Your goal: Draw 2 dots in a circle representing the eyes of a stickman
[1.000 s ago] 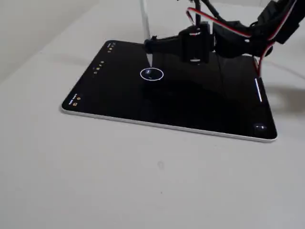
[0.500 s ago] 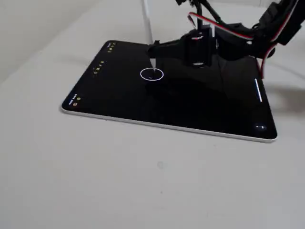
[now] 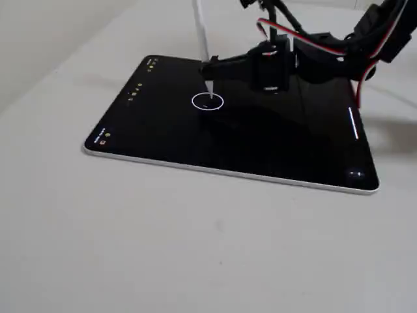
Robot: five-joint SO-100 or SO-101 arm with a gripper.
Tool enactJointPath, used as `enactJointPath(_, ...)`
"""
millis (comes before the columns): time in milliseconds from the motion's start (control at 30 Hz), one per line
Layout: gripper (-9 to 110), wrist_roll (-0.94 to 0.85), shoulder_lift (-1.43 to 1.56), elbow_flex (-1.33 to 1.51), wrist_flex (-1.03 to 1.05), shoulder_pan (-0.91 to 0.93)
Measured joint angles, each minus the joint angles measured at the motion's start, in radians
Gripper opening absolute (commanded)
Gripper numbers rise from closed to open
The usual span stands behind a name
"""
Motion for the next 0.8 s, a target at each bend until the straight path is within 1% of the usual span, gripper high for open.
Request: enactJointPath(800, 0, -0.002, -0.003, -0.011, -0.012, -0.005)
